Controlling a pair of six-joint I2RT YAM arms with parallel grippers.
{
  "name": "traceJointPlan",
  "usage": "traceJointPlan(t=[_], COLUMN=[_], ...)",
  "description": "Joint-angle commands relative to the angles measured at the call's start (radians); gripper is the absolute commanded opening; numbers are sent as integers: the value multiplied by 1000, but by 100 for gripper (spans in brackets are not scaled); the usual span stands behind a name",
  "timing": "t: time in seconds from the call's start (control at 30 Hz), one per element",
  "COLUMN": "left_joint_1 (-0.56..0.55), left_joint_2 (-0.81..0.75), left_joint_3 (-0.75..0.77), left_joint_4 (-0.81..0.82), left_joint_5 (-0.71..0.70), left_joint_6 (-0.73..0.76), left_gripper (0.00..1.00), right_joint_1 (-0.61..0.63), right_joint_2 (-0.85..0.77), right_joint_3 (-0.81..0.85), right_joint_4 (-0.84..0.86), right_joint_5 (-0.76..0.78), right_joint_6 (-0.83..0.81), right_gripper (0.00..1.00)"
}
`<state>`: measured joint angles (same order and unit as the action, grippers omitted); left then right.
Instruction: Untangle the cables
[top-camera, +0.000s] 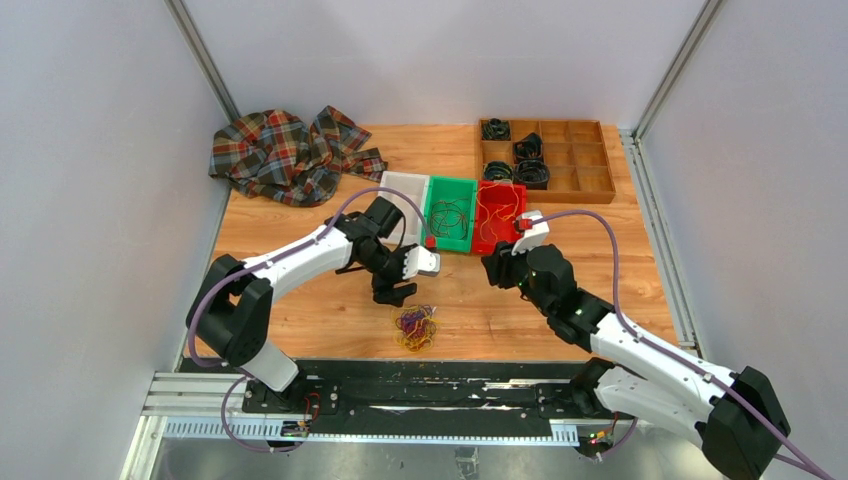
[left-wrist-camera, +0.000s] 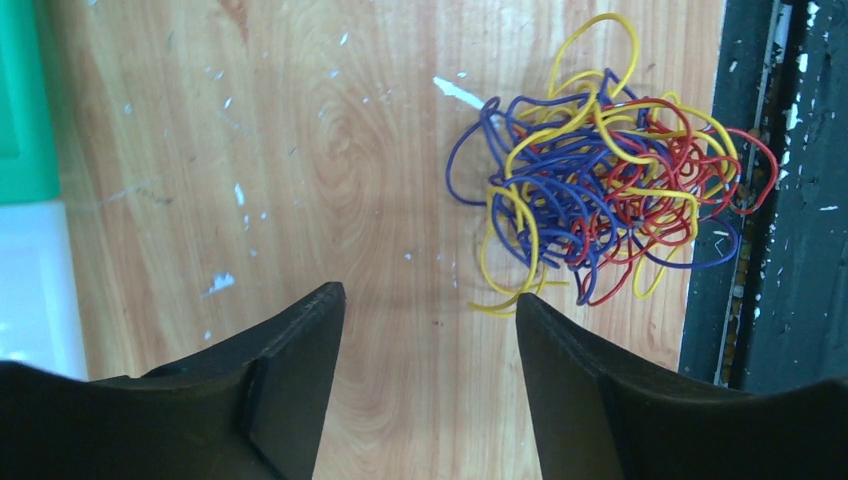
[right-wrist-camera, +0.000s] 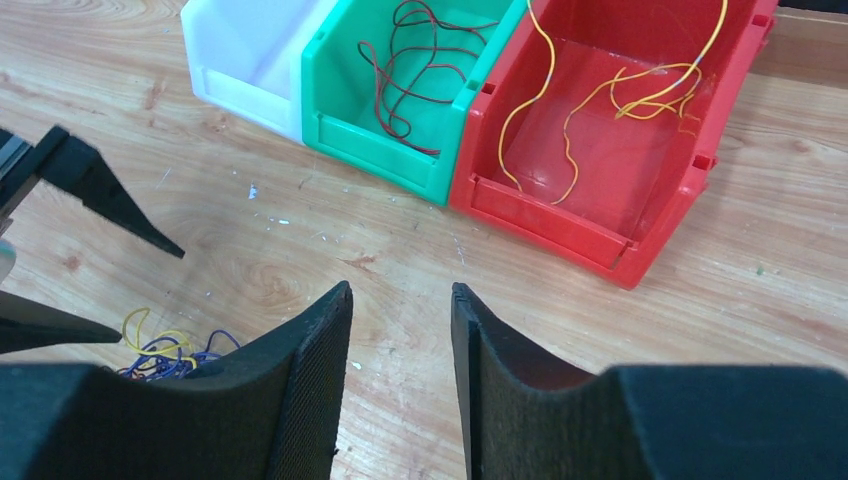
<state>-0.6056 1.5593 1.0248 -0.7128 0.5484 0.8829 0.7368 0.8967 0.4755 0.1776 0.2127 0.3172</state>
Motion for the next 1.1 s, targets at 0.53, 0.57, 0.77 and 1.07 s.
traceJointPlan(t=[0.53, 0.57, 0.77, 1.07], left_joint_1=[-17, -17, -19, -38], left_joint_2=[-102, -115, -180, -56], left_joint_3=[34, 41, 51, 14], left_joint_4=[-4, -4, -124, -122], left_joint_5=[51, 46, 77, -16], left_joint_6=[-34, -59, 8, 203], left_gripper=[2, 1, 12, 70], right_joint_1=[12, 13, 12, 13], right_joint_2=[-18, -20, -31, -32], right_joint_3=[1, 1, -5, -13], right_joint_4=[-12, -9, 3, 4], right_joint_5=[38, 32, 17, 12], right_joint_6=[17, 17, 17, 30], right_gripper=[16, 16, 16, 21])
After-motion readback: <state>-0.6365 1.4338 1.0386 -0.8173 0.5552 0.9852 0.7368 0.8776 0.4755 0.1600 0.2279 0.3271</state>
